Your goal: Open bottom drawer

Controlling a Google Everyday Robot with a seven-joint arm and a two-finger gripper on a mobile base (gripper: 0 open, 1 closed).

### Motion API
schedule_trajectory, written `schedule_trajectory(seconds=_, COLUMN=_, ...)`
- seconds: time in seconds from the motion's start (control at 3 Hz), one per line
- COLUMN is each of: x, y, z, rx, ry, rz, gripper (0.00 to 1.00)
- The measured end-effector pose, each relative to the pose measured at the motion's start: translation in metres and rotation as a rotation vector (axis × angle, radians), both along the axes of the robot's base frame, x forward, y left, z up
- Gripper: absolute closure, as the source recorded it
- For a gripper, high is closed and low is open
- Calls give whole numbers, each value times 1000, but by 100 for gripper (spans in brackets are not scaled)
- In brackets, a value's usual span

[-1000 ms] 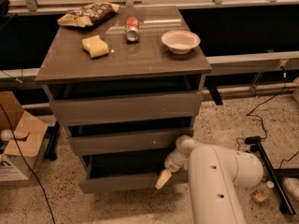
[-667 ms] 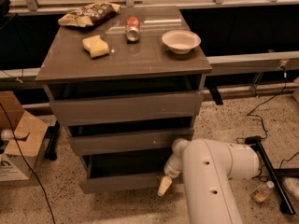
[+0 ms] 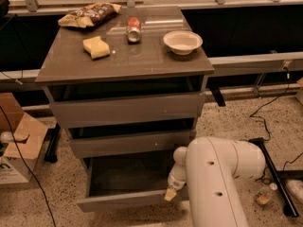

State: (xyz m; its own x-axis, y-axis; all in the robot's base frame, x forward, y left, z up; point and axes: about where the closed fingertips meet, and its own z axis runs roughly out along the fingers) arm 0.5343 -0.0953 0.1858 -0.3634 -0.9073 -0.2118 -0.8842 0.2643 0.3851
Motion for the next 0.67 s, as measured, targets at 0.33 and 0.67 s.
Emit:
schedule_trajectory(seconds=0.33, x=-34, y=2, z=-1, rx=32, ry=48, rz=-23, gripper=63)
schedule_trajectory(seconds=0.67, x=-55, y=5, z=-3, rx=72, ry=87, rz=-71, gripper=39)
